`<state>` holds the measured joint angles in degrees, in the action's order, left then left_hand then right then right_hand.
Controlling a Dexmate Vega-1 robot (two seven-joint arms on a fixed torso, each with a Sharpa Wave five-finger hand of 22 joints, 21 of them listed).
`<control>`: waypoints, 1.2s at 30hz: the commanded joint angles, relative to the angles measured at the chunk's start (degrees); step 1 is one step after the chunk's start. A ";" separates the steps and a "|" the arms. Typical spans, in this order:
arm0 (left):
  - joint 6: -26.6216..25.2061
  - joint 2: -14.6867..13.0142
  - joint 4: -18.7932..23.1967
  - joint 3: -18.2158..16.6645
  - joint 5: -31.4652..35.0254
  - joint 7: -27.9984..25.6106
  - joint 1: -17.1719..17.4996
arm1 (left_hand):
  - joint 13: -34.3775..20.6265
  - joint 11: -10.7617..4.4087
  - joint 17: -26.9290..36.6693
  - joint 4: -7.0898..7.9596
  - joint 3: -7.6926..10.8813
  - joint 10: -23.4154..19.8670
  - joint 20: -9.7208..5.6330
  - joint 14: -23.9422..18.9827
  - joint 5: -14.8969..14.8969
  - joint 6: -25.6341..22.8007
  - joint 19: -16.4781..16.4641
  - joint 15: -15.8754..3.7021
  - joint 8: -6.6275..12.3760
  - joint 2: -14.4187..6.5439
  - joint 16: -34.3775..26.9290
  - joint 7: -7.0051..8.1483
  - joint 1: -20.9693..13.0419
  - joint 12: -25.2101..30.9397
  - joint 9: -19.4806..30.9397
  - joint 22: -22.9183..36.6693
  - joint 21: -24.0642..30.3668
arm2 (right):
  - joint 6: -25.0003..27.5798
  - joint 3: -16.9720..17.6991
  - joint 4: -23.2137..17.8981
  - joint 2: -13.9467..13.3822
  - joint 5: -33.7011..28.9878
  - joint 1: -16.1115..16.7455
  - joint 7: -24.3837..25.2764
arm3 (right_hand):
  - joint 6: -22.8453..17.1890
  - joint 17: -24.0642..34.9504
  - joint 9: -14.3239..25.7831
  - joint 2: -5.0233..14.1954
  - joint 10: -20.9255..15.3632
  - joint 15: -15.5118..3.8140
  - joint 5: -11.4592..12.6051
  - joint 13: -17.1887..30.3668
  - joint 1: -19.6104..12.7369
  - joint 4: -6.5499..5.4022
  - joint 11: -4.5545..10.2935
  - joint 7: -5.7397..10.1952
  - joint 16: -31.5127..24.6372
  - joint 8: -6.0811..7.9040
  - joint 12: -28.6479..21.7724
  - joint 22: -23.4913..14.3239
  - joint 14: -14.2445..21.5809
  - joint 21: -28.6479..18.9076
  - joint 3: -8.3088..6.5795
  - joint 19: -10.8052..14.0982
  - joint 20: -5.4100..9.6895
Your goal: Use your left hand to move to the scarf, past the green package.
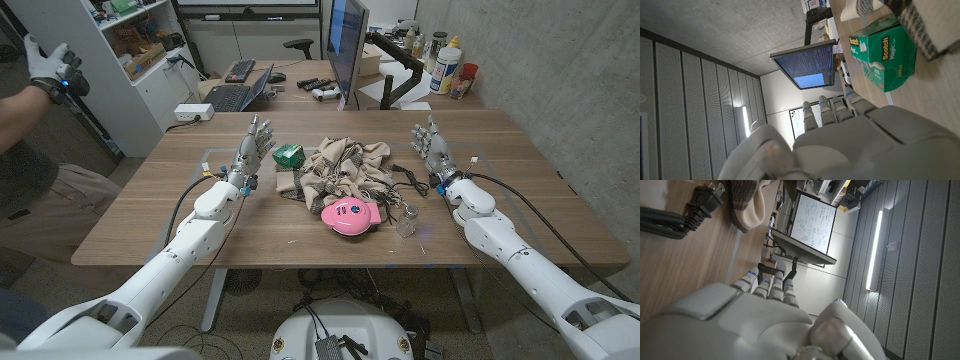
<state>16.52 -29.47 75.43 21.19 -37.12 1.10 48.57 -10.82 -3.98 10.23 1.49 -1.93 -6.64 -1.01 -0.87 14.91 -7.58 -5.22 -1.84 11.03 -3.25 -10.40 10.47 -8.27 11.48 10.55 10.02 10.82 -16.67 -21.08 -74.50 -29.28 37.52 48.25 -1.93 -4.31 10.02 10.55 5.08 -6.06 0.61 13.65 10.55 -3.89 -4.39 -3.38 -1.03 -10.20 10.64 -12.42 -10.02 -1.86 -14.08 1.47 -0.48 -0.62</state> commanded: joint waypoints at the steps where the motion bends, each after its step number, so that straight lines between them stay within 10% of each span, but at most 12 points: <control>1: -0.50 -0.22 0.52 -0.10 0.12 -0.47 0.35 | -0.16 0.11 0.11 -0.08 -0.33 -0.49 0.03 -0.03 0.24 0.11 -0.47 -2.30 0.33 -0.07 -0.22 0.37 -0.49 0.26 0.28 0.15 0.31 | -0.17 0.16 -0.23 -0.07 0.04 0.21 0.05 | -0.48 0.18 0.08 1.17 -0.52 -0.04 0.33 0.31 0.01 -0.44 0.03 -0.03 -0.23 0.28 -0.31 -0.24 -0.39 -0.23 0.02 0.24 -0.41; 36: 1.42 0.29 -3.00 1.78 4.00 1.01 -4.34 | -0.12 -1.40 0.08 -0.30 -0.33 -0.21 -1.68 -0.06 0.13 -0.48 -0.23 -4.56 0.47 -0.20 -0.41 0.12 -0.63 0.17 0.26 0.11 0.28 | 0.30 0.31 -2.57 -1.74 -1.18 1.46 1.23 | -0.55 0.17 0.08 1.16 -0.14 -0.13 0.21 0.30 0.02 -0.38 0.22 0.00 -0.06 0.31 -0.17 -0.26 -0.92 0.34 -0.10 0.29 -0.38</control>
<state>17.14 -29.36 74.25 22.20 -34.61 1.44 46.28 -10.80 -5.15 10.12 1.49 -1.93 -6.91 -1.76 -0.63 14.91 -7.58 -5.29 -1.94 11.25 -3.26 -10.62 10.45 -8.26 11.48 10.54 10.00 10.81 -16.75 -20.44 -76.58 -30.55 37.14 49.73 -0.92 -4.30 10.00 10.53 5.07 -6.05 0.29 13.65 10.54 -3.89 -4.47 -3.37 -1.03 -10.20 10.64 -12.41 -10.00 -2.17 -13.93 1.38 -0.26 -0.83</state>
